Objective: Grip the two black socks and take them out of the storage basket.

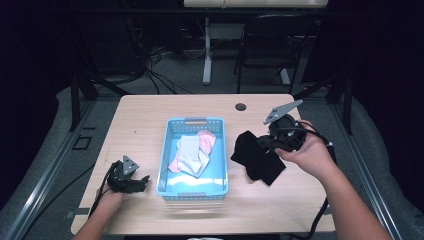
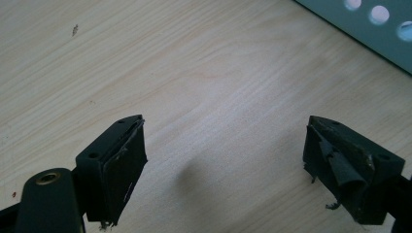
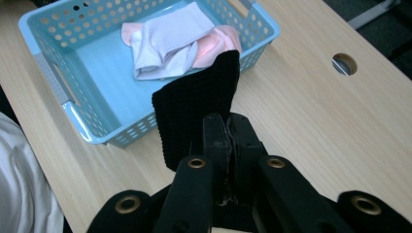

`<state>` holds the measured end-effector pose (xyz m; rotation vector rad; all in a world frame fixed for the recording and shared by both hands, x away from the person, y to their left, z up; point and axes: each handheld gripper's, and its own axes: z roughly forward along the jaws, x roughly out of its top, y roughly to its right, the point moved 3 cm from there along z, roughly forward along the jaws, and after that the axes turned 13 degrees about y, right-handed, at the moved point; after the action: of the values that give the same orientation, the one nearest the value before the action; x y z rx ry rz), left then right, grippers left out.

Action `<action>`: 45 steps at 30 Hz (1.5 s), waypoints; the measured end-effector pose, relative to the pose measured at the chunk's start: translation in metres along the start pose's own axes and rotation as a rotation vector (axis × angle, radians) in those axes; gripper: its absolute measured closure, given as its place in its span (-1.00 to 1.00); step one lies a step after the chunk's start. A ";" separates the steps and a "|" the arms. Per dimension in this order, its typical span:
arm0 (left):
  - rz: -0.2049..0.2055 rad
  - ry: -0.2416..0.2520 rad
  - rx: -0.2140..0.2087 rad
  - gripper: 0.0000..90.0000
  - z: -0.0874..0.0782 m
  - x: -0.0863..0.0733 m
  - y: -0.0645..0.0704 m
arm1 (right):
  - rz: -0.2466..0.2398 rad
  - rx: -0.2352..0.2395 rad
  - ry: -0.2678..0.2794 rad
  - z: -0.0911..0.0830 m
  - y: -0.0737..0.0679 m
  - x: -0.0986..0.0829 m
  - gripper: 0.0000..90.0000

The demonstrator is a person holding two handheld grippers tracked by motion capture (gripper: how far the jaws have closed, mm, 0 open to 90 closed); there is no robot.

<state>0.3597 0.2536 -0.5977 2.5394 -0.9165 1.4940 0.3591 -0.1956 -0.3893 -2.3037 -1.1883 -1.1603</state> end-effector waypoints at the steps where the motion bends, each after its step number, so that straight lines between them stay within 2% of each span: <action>1: 0.000 0.000 0.000 -0.65 0.000 0.000 0.000 | 0.006 0.005 -0.001 0.001 0.000 -0.003 0.95; 6: 0.001 0.000 0.000 -0.65 0.000 0.000 0.000 | 0.029 0.014 -0.018 0.009 0.001 -0.019 0.95; 10: 0.001 0.000 0.001 -0.65 0.000 0.000 0.000 | 0.079 0.009 -0.041 0.021 0.008 -0.043 0.95; 11: 0.001 0.000 0.001 -0.65 0.000 0.000 0.000 | 0.079 0.009 -0.041 0.021 0.008 -0.043 0.95; 12: -0.001 0.001 0.001 -0.65 0.001 0.000 0.000 | 0.103 -0.002 -0.056 0.028 0.014 -0.054 0.95; 13: -0.001 0.001 0.001 -0.65 0.001 0.000 0.000 | 0.103 -0.002 -0.056 0.028 0.014 -0.054 0.95; 14: 0.001 -0.001 0.000 -0.65 0.001 0.000 0.000 | 0.124 -0.016 -0.073 0.034 0.021 -0.064 0.94; 15: 0.001 -0.001 0.000 -0.65 0.001 0.000 0.000 | 0.124 -0.016 -0.073 0.034 0.021 -0.064 0.94; 16: 0.002 -0.002 0.001 -0.65 0.000 0.000 0.000 | 0.152 -0.033 -0.094 0.038 0.028 -0.074 0.94; 17: 0.002 -0.002 0.001 -0.65 0.000 0.000 0.000 | 0.152 -0.033 -0.094 0.038 0.028 -0.074 0.94; 18: 0.001 0.000 0.001 -0.65 0.001 0.000 0.000 | 0.191 -0.044 -0.100 0.042 0.035 -0.083 0.94; 21: 0.001 0.000 0.001 -0.65 0.001 0.000 0.000 | 0.219 -0.061 -0.109 0.044 0.043 -0.091 0.94; 23: 0.002 -0.002 0.001 -0.65 0.001 0.000 0.000 | 0.252 -0.064 -0.120 0.045 0.050 -0.098 0.94; 24: 0.002 0.000 0.004 -0.65 0.001 0.000 0.000 | 0.277 -0.080 -0.130 0.048 0.055 -0.106 0.93; 25: 0.002 0.000 0.004 -0.65 0.001 0.000 0.000 | 0.277 -0.080 -0.130 0.048 0.055 -0.106 0.93; 26: 0.002 0.001 0.004 -0.65 0.001 0.000 0.000 | 0.298 -0.092 -0.131 0.051 0.060 -0.111 0.87; 29: 0.002 -0.003 0.001 -0.65 0.001 0.000 0.000 | 0.306 -0.116 -0.119 0.054 0.064 -0.116 0.75; 30: 0.002 0.000 0.003 -0.65 0.001 0.000 0.000 | 0.310 -0.127 -0.113 0.054 0.065 -0.117 0.62; 33: 0.001 0.000 0.002 -0.65 0.001 0.000 0.000 | 0.321 -0.128 -0.099 0.055 0.065 -0.116 0.54; 34: 0.003 0.000 0.003 -0.65 0.001 0.000 0.000 | 0.317 -0.137 -0.087 0.054 0.065 -0.115 0.46; 37: 0.002 -0.003 0.001 -0.65 0.001 0.000 0.000 | 0.299 -0.140 -0.088 0.054 0.064 -0.114 0.43; 38: 0.002 0.000 0.001 -0.65 0.001 0.000 0.000 | 0.311 -0.136 -0.070 0.054 0.063 -0.112 0.40; 40: 0.002 -0.001 0.002 -0.65 0.000 0.000 0.000 | 0.298 -0.145 -0.068 0.054 0.061 -0.111 0.37; 43: 0.003 0.002 0.004 -0.65 0.001 0.000 0.000 | 0.300 -0.131 -0.048 0.056 0.055 -0.108 0.35; 45: 0.003 0.001 0.003 -0.65 0.001 0.000 0.000 | 0.274 -0.130 -0.052 0.057 0.049 -0.105 0.33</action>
<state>0.3601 0.2532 -0.5984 2.5405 -0.9184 1.4984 0.3927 -0.2495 -0.5019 -2.5097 -0.7999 -1.1112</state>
